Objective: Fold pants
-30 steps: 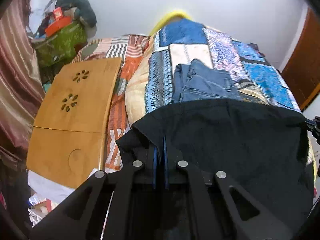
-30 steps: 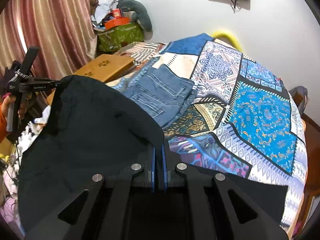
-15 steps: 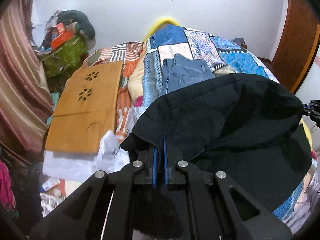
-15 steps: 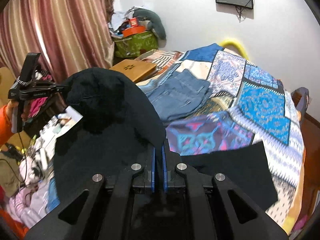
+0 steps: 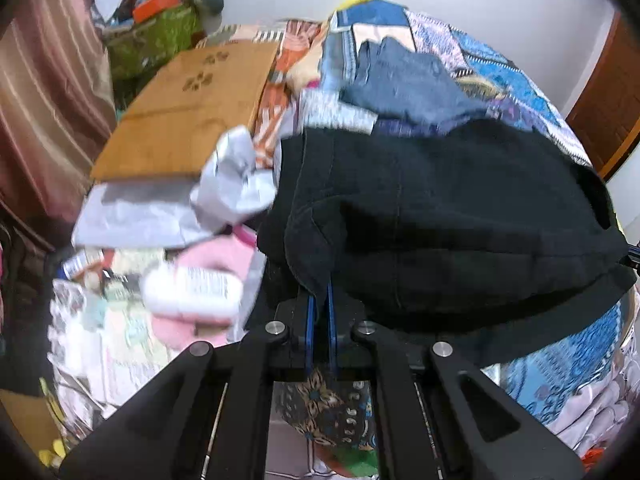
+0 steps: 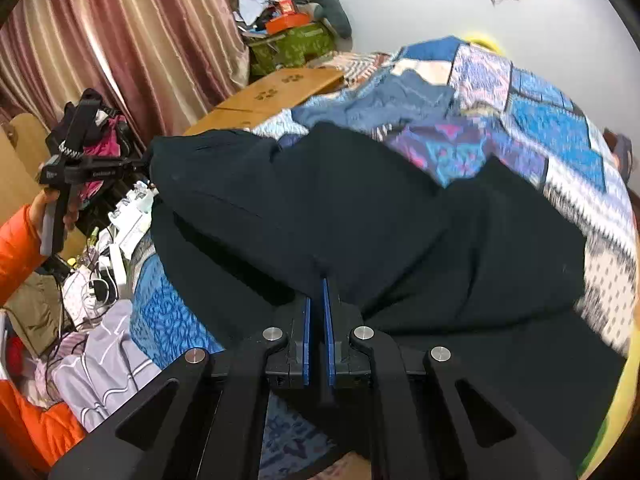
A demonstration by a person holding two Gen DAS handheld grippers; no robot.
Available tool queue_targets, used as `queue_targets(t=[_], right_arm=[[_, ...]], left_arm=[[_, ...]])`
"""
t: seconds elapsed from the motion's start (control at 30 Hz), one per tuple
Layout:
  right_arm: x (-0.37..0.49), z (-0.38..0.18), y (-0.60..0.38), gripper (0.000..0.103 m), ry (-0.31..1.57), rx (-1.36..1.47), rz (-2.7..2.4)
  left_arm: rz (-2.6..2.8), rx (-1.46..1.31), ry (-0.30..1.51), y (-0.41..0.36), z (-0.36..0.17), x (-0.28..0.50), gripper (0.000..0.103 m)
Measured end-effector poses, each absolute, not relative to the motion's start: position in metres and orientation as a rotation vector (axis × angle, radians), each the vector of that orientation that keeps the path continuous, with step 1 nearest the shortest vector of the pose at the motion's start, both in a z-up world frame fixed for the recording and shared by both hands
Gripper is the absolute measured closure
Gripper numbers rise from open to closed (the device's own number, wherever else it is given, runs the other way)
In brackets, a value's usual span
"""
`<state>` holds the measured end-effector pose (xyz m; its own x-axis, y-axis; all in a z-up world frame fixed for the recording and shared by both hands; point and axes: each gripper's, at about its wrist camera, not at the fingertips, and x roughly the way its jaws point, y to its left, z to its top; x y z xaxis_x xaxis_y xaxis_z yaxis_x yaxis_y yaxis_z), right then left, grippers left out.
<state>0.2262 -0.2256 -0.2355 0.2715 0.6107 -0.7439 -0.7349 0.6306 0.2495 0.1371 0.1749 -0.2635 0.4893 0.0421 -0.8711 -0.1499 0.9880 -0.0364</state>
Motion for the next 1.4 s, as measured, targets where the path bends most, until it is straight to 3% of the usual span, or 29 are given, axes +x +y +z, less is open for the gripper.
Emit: queue_targets(t=[0.2,0.43,0.6,0.67,0.87,0.93,1.0,1.4], right_arm=[[0.215,-0.247,-0.227,0.096,0.950,-0.108,0.884],[0.207,-0.240,-0.229,0.092,0.973,-0.126,0.860],[0.204,-0.224,-0.243,0.067,0.948,-0.128,0.838],[0.204,-0.216,-0.252,0.063,0.925,-0.128,0.811],[0.221,-0.194,-0.279,0.062,0.880,-0.090,0.730],[0.232,-0.188,-0.284,0.061,0.866,-0.078,0.701],[0.242,-0.185,-0.289,0.055,0.855,-0.070,0.682],[0.341,-0.204,-0.279,0.053,0.891,-0.077,0.647]], left_arm=[[0.120,-0.139,1.081,0.175,-0.290,0.125,0.095],[0.153,-0.121,1.079,0.177,-0.269,0.117,0.087],[0.166,-0.109,1.015,0.176,-0.233,0.112,0.085],[0.166,-0.115,0.984,0.175,-0.217,0.115,0.082],[0.126,-0.078,0.906,0.146,-0.183,0.149,0.071],[0.105,-0.063,0.888,0.131,-0.177,0.164,0.060],[0.086,-0.048,0.870,0.116,-0.175,0.181,0.055],[-0.038,-0.011,0.910,0.048,-0.205,0.285,0.043]])
